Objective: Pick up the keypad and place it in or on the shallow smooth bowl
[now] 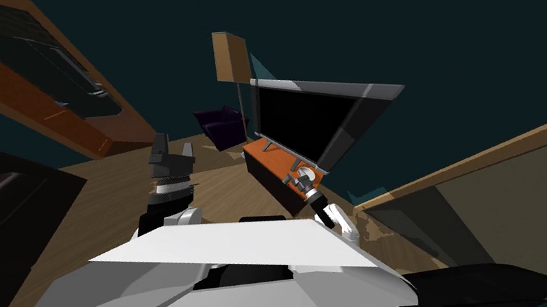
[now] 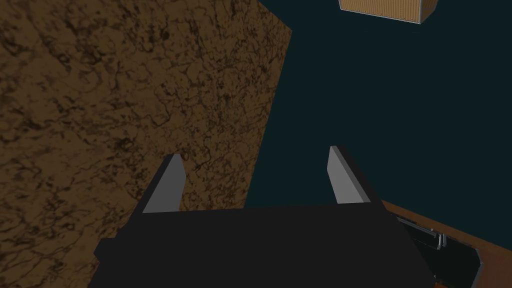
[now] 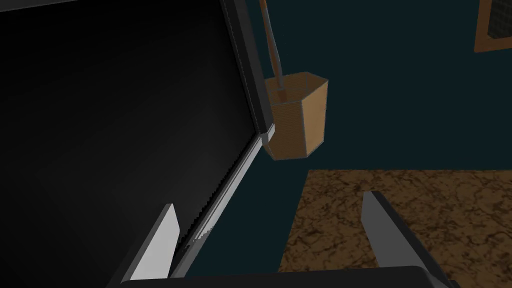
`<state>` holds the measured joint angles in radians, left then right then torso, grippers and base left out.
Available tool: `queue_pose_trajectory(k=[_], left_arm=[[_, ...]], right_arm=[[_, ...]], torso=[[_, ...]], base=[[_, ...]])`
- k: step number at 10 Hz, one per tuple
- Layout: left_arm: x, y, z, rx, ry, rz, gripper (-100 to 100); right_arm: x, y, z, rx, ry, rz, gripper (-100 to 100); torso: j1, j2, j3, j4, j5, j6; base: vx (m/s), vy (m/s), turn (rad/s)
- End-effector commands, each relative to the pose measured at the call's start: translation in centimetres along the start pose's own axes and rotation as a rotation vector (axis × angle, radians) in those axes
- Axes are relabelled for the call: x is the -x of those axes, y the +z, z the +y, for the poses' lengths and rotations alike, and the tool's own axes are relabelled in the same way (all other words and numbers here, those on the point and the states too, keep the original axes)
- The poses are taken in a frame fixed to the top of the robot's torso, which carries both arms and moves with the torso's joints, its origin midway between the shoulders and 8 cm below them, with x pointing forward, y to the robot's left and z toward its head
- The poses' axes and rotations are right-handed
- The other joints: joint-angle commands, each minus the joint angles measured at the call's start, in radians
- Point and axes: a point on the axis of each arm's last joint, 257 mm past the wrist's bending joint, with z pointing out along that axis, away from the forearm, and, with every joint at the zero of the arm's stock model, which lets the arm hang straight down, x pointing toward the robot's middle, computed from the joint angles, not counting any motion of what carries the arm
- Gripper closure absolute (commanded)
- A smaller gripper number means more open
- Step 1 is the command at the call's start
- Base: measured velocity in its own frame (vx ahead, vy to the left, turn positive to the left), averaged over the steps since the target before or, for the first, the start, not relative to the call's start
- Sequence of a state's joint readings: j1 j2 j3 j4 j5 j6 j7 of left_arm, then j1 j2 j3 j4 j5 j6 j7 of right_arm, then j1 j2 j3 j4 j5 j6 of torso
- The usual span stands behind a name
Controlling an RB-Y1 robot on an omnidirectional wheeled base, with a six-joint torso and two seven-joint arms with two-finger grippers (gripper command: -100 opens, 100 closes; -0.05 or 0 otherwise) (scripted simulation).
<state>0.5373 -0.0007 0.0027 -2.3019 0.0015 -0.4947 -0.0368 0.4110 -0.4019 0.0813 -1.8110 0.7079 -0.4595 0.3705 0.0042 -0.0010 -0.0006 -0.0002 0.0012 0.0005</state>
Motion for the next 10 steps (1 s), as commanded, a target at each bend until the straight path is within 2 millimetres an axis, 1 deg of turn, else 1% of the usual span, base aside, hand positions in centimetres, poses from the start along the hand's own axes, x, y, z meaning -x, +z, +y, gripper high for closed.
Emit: queue_pose_trajectory(k=[1,2,3,4,5,6,7,8,9,10], left_arm=[[0.0,0.0,0.0,0.0,0.0,0.0,0],[0.0,0.0,0.0,0.0,0.0,0.0,0],[0.0,0.0,0.0,0.0,0.0,0.0,0],[0.0,0.0,0.0,0.0,0.0,0.0,0],[0.0,0.0,0.0,0.0,0.0,0.0,0],[0.0,0.0,0.0,0.0,0.0,0.0,0],[0.0,0.0,0.0,0.0,0.0,0.0,0],[0.0,0.0,0.0,0.0,0.0,0.0,0],[0.0,0.0,0.0,0.0,0.0,0.0,0],[0.0,0.0,0.0,0.0,0.0,0.0,0]], right_arm=[[-2.7,-0.8,0.0,0.025,-0.091,0.068,-100],[-3.0,-0.9,0.1,0.032,-0.133,0.08,-100],[-5.0,-1.6,-0.3,0.053,-0.196,0.135,-100],[-5.4,-1.7,-0.2,0.061,-0.238,0.148,-100],[-7.2,-2.5,-0.6,0.087,-0.305,0.2,-100],[-7.7,-2.7,-0.6,0.094,-0.339,0.215,-100],[-9.7,-3.8,-1.2,0.122,-0.414,0.272,-100],[-10.1,-3.9,-1.2,0.13,-0.437,0.283,-100],[-12.0,-5.3,-1.8,0.161,-0.504,0.34,-100],[-12.4,-5.5,-1.8,0.172,-0.535,0.353,-100]], torso=[[0.0,0.0,0.0,0.0,0.0,0.0],[0.0,0.0,0.0,0.0,0.0,0.0],[0.0,0.0,0.0,0.0,0.0,0.0],[0.002,0.0,0.0,0.0,0.0,0.0],[0.0,0.0,0.0,0.0,0.0,0.0],[0.0,-0.001,-0.001,0.0,0.0,0.0],[0.0,-0.001,-0.001,0.0,0.0,0.0],[0.0,-0.002,-0.001,0.0,0.0,0.0],[0.0,-0.001,-0.001,0.0,0.0,0.0],[0.0,-0.002,-0.001,0.0,0.0,0.0]], base=[[0.034,0.073,0.125],[0.031,0.067,0.068],[0.038,0.096,0.161],[0.039,0.065,0.056],[0.046,0.072,0.132],[0.049,0.059,0.062],[0.063,0.069,0.115],[0.054,0.061,0.069],[0.068,0.063,0.141],[0.063,0.054,0.063]])
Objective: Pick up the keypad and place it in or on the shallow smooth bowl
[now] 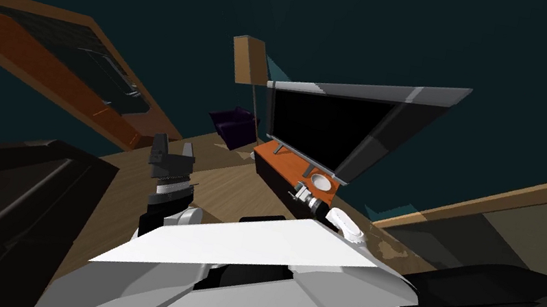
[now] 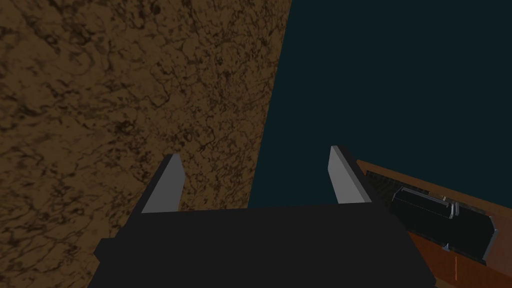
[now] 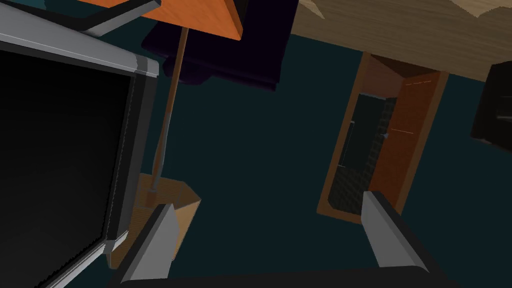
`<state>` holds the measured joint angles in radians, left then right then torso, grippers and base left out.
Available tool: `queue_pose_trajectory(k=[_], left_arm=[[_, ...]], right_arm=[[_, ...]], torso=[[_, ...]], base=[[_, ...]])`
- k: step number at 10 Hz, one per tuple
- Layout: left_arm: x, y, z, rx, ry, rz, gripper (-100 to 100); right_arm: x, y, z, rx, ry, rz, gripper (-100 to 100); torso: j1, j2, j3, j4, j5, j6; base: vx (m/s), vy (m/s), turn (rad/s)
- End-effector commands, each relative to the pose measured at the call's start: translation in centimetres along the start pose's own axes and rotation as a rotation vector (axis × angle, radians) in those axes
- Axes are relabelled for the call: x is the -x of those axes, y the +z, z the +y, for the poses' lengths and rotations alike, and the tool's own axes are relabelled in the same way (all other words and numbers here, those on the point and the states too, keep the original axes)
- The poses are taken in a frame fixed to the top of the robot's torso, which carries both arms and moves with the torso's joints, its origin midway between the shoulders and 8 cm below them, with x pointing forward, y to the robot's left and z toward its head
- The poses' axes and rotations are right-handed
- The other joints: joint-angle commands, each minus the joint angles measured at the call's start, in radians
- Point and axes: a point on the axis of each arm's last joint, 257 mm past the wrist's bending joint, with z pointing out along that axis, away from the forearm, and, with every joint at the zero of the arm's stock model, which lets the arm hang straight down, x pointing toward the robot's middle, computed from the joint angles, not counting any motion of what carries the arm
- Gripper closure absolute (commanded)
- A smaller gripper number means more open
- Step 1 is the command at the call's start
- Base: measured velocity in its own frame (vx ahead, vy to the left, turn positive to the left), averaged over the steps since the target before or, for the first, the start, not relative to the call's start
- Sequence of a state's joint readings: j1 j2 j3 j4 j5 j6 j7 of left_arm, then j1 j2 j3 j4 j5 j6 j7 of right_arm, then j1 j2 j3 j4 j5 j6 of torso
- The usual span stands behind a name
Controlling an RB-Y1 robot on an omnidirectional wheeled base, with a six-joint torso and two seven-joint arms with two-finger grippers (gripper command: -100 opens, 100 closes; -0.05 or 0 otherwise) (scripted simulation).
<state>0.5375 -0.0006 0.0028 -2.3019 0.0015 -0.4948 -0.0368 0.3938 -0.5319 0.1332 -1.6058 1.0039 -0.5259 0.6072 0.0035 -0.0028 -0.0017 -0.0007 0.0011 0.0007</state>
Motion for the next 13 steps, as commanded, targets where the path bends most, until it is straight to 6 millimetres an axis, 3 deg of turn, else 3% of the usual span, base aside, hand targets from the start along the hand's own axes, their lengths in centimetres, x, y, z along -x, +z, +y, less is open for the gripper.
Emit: queue_pose_trajectory(k=[1,3,4,5,6,7,8,9,10,11,12,13], left_arm=[[0.0,0.0,0.0,0.0,0.0,0.0,0],[0.0,0.0,0.0,0.0,0.0,0.0,0],[0.0,0.0,0.0,0.0,0.0,0.0,0],[0.0,0.0,0.0,0.0,0.0,0.0,0],[0.0,0.0,0.0,0.0,0.0,0.0,0],[0.0,0.0,0.0,0.0,0.0,0.0,0],[0.0,0.0,0.0,0.0,0.0,0.0,0],[0.0,0.0,0.0,0.0,0.0,0.0,0],[0.0,0.0,0.0,0.0,0.0,0.0,0],[0.0,0.0,0.0,0.0,0.0,0.0,0],[0.0,0.0,0.0,0.0,0.0,0.0,0],[0.0,0.0,0.0,0.0,0.0,0.0,0]], right_arm=[[-2.9,-1.1,0.9,0.046,-0.095,0.069,-100],[-3.2,-1.2,1.1,0.057,-0.124,0.082,-100],[-5.8,-2.3,1.8,0.1,-0.197,0.139,-100],[-6.0,-2.3,1.9,0.106,-0.212,0.146,-100],[-8.5,-3.6,2.5,0.152,-0.279,0.201,-100],[-8.7,-3.7,2.6,0.159,-0.294,0.207,-100],[-11.1,-5.2,3.1,0.207,-0.355,0.26,-100],[-11.4,-5.3,3.2,0.214,-0.37,0.267,-100],[-13.7,-6.9,3.8,0.262,-0.42,0.316,-100],[-13.9,-7.1,3.9,0.271,-0.439,0.323,-100],[-16.2,-8.9,4.5,0.325,-0.493,0.373,-100],[-16.3,-9.0,4.5,0.33,-0.501,0.376,-100]], torso=[[0.0,0.0,0.0,0.0,0.0,0.0],[0.0,0.0,0.0,0.0,0.0,0.0],[-0.001,0.002,0.001,0.0,0.0,0.0],[-0.001,0.001,0.001,0.0,0.0,0.0],[-0.001,0.0,0.0,0.0,0.0,0.0],[0.0,-0.002,-0.001,0.0,0.0,0.0],[0.0,-0.001,-0.001,0.0,0.0,0.0],[0.0,-0.002,-0.001,0.0,0.0,0.0],[-0.001,-0.002,-0.001,0.0,0.0,0.0],[-0.001,-0.002,-0.001,0.0,0.0,0.0],[-0.002,-0.002,-0.001,0.0,0.0,0.0],[-0.002,-0.002,-0.001,0.0,0.0,0.0]], base=[[0.085,0.077,0.108],[0.049,0.042,0.029],[0.049,0.038,0.105],[0.07,0.036,0.061],[0.109,0.061,0.122],[0.091,0.046,0.057],[0.104,0.051,0.101],[0.091,0.037,0.054],[0.107,0.04,0.107],[0.095,0.026,0.04],[0.106,0.029,0.088],[0.1,0.025,0.041]])
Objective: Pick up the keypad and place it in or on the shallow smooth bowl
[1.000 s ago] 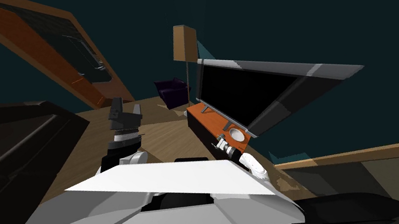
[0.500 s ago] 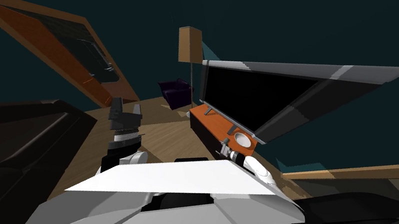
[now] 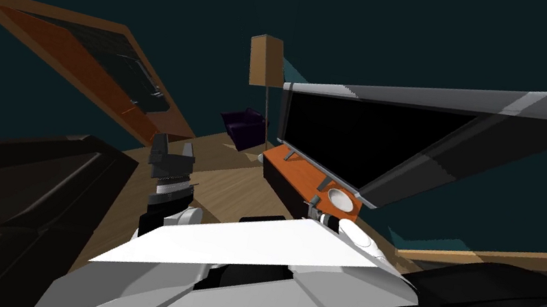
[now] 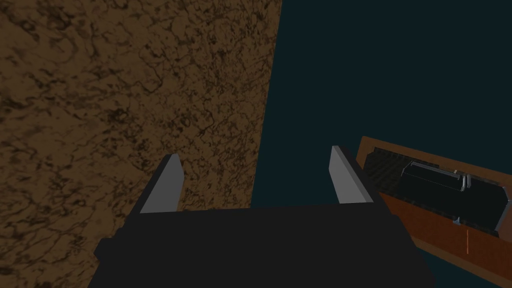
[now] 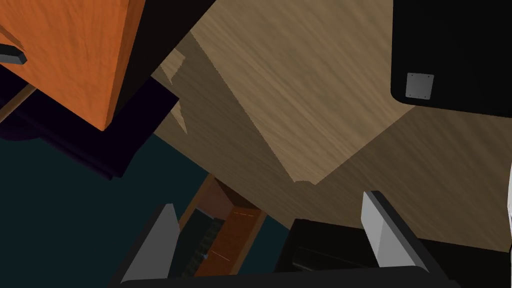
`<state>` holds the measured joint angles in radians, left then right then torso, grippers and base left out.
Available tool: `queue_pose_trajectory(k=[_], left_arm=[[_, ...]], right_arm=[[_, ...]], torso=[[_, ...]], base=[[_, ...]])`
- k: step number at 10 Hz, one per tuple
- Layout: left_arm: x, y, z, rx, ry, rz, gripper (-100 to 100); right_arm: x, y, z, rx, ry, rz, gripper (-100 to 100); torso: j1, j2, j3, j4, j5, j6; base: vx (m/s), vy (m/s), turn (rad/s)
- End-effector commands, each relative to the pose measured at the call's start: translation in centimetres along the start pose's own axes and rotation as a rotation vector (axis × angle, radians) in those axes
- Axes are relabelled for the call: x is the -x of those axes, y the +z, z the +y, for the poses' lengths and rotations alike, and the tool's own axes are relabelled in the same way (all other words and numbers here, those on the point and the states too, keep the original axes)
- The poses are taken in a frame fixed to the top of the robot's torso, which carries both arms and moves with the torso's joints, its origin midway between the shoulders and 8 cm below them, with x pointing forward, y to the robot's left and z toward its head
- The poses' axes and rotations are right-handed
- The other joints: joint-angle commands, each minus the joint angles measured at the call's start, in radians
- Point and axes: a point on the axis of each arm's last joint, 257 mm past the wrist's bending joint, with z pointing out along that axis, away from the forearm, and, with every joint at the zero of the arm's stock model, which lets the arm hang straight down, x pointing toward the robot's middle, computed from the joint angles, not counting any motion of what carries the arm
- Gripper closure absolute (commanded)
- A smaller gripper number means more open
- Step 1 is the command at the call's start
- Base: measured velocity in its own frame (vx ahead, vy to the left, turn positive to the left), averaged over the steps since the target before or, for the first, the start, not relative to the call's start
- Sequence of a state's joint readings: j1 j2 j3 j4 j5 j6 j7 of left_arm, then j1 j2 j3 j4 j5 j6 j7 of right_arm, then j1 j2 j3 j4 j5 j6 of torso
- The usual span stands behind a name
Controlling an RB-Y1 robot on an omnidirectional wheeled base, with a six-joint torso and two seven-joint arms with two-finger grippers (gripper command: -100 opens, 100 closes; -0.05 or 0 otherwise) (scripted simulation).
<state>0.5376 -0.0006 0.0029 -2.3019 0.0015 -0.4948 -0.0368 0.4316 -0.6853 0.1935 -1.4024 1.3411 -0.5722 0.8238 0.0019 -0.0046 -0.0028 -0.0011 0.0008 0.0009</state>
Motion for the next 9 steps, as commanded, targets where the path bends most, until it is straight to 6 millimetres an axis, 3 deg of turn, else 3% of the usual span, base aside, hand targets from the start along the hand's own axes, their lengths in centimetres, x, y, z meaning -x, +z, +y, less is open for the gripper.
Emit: queue_pose_trajectory(k=[1,2,3,4,5,6,8,9], left_arm=[[0.0,0.0,0.0,0.0,0.0,0.0,0],[0.0,0.0,0.0,0.0,0.0,0.0,0],[0.0,0.0,0.0,0.0,0.0,0.0,0],[0.0,0.0,0.0,0.0,0.0,0.0,0],[0.0,0.0,0.0,0.0,0.0,0.0,0],[0.0,0.0,0.0,0.0,0.0,0.0,0],[0.0,0.0,0.0,0.0,0.0,0.0,0],[0.0,0.0,0.0,0.0,0.0,0.0,0]], right_arm=[[-2.4,-0.6,2.5,0.067,-0.071,0.048,-100],[-2.5,-0.6,2.6,0.071,-0.077,0.052,-100],[-4.5,-1.5,4.6,0.128,-0.129,0.091,-100],[-4.5,-1.6,4.7,0.13,-0.133,0.092,-100],[-6.4,-2.6,6.6,0.185,-0.177,0.126,-100],[-6.5,-2.7,6.7,0.189,-0.184,0.129,-100],[-9.8,-5.1,10.2,0.298,-0.265,0.187,-100],[-10.0,-5.2,10.3,0.304,-0.276,0.19,-100]], torso=[[0.0,0.0,0.0,0.0,0.0,0.0],[0.0,-0.001,0.0,0.0,0.0,0.0],[-0.001,0.0,0.0,0.0,0.0,0.0],[-0.001,-0.002,-0.001,0.0,0.0,0.0],[-0.001,-0.001,-0.001,0.0,0.0,0.0],[-0.002,-0.002,-0.001,0.0,0.0,0.0],[0.0,-0.002,-0.001,0.0,0.0,0.0],[-0.001,-0.004,-0.002,-0.001,0.0,0.0]], base=[[0.109,0.019,0.077],[0.099,0.011,0.044],[0.131,0.019,0.08],[0.114,0.008,0.036],[0.143,-0.001,0.072],[0.111,-0.003,0.04],[0.157,0.014,0.091],[0.145,-0.009,0.027]])
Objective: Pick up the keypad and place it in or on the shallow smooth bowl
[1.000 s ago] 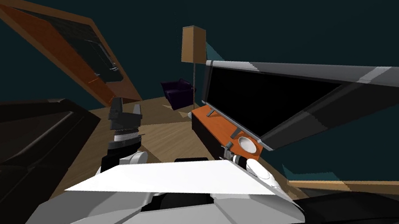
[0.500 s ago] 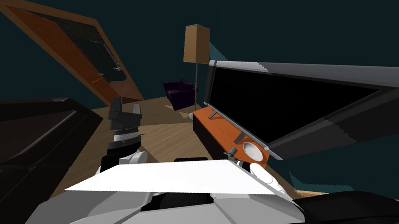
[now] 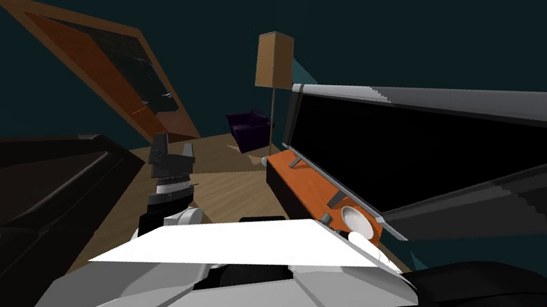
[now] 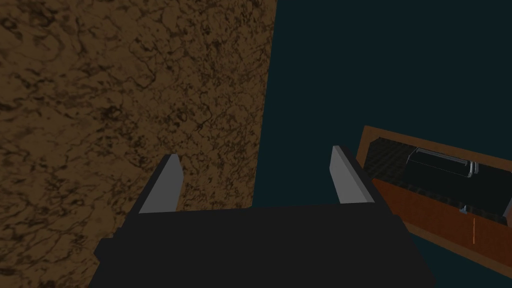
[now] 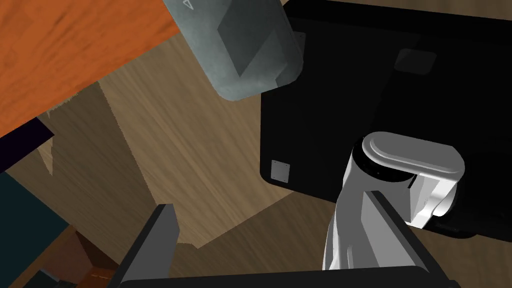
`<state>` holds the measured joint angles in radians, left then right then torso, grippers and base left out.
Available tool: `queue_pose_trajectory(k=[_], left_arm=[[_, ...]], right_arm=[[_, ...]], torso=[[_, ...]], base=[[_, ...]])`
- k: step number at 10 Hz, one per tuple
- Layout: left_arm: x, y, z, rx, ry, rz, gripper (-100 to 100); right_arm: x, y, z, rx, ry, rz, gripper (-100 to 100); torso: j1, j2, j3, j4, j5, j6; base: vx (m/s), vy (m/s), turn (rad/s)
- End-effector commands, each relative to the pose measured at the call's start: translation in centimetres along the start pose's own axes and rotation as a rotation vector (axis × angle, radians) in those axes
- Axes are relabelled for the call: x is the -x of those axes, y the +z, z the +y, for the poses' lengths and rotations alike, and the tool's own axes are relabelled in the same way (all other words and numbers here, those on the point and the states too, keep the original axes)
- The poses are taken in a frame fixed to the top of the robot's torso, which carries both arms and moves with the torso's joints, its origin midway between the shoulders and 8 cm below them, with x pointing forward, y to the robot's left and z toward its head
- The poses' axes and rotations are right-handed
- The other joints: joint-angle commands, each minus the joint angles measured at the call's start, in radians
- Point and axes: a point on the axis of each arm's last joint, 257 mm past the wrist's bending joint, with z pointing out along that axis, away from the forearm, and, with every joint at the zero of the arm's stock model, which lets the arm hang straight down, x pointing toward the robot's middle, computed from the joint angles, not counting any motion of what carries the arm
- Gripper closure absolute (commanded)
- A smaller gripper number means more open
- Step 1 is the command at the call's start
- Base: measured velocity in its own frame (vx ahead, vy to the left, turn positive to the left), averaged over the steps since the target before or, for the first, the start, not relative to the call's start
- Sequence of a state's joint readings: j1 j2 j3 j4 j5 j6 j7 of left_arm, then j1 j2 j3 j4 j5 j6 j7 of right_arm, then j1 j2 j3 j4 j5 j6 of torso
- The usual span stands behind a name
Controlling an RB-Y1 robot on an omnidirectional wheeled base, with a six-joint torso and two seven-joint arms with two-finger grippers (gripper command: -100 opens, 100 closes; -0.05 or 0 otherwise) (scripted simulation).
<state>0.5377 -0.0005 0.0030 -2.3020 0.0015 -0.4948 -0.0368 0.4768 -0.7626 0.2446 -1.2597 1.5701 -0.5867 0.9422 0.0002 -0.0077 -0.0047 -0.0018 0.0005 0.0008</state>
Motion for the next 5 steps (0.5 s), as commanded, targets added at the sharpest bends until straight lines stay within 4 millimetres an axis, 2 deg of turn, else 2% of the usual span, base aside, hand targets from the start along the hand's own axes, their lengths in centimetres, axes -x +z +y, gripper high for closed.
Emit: queue_pose_trajectory(k=[1,2,4,5], left_arm=[[0.0,0.0,0.0,0.0,0.0,0.0,0],[0.0,0.0,0.0,0.0,0.0,0.0,0],[0.0,0.0,0.0,0.0,0.0,0.0,0],[0.0,0.0,0.0,0.0,0.0,0.0,0]], right_arm=[[-0.7,-0.1,0.4,0.014,-0.013,0.005,-100],[-1.9,-0.6,2.8,0.068,-0.055,0.029,-100],[-4.0,-1.8,6.9,0.168,-0.128,0.067,-100],[-4.0,-1.8,6.9,0.169,-0.129,0.067,-100]], torso=[[0.0,0.0,0.0,0.0,0.0,0.0],[0.0,0.004,0.002,0.001,0.0,0.0],[0.001,0.002,0.001,0.001,0.0,0.0],[0.001,-0.001,0.0,0.0,0.0,0.0]], base=[[0.056,-0.003,-0.009],[0.072,0.0,0.054],[0.16,0.007,0.101],[0.156,-0.018,-0.001]])
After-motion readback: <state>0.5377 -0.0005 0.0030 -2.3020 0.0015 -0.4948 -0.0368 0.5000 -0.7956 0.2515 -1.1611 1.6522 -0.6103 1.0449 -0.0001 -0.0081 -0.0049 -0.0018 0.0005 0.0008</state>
